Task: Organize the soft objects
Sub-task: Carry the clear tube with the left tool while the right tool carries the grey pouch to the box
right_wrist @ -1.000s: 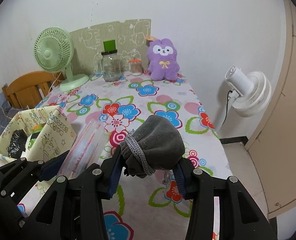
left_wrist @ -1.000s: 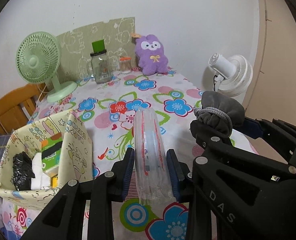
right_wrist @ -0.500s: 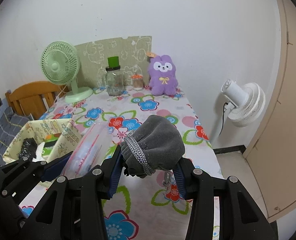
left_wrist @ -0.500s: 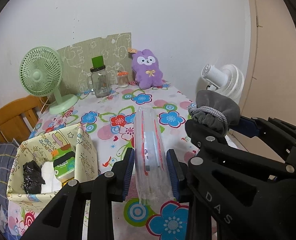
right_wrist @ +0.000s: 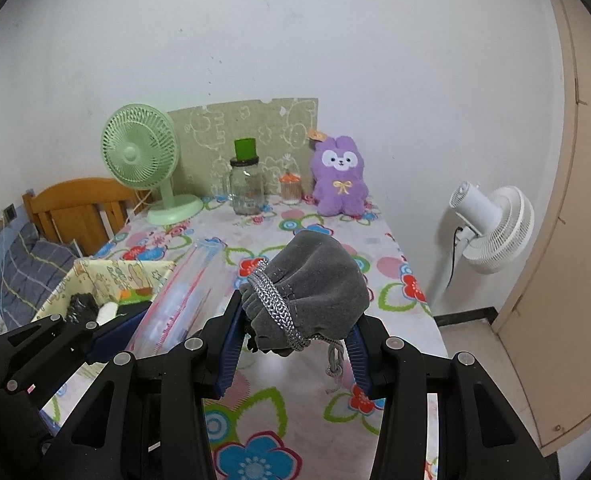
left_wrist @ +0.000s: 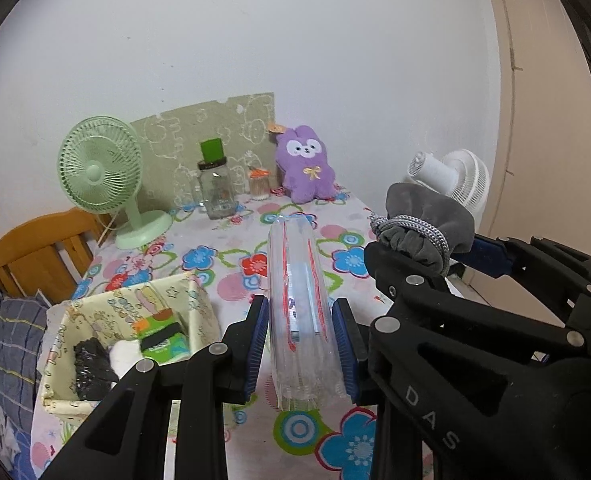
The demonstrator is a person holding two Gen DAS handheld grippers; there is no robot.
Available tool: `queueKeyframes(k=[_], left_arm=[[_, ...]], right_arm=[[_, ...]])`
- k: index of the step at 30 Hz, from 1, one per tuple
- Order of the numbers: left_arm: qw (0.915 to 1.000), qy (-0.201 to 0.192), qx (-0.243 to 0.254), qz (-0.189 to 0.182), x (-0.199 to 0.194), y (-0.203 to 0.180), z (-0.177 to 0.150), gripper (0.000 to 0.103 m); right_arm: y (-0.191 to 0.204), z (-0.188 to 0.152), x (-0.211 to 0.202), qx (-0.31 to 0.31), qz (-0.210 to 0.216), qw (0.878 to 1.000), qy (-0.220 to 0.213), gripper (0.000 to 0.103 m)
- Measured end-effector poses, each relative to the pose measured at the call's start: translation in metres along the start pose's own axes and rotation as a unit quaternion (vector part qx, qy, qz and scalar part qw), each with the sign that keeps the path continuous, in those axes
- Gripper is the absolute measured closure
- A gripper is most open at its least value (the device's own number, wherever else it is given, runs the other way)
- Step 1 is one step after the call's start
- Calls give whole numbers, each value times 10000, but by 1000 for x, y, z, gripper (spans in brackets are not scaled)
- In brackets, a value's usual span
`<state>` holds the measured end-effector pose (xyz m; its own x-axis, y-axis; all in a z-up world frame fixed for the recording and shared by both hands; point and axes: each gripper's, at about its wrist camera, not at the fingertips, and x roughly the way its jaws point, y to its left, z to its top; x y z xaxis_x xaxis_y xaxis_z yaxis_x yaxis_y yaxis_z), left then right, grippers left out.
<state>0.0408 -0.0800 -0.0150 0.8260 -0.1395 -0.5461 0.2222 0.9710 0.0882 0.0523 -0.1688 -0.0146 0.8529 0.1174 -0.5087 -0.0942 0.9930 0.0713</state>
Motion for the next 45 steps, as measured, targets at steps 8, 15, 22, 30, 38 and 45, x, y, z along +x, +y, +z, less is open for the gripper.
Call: queueKeyframes(k=[8,15,22,30,38,45], left_arm=[[9997,-84,-122,169,-3,23,2,70],[9993,-105,-133,320,-3,44,2,70],[9991,-63,-169,396,3,64,1,70],[9984,18,-257,501,12,85,-2,70],[9976,172,-351,573,25,107,-7,70],[9965,310,-472,612,38,125,-12,69]], right_arm=[[20,8,3,-42,131,9999,-68,54],[39,14,11,-85,281,9995,-65,54],[60,19,25,-204,379,9991,-1,54],[79,22,43,-359,465,9982,86,54],[100,23,63,-523,579,9966,254,54],[116,22,79,-650,684,9947,410,54]])
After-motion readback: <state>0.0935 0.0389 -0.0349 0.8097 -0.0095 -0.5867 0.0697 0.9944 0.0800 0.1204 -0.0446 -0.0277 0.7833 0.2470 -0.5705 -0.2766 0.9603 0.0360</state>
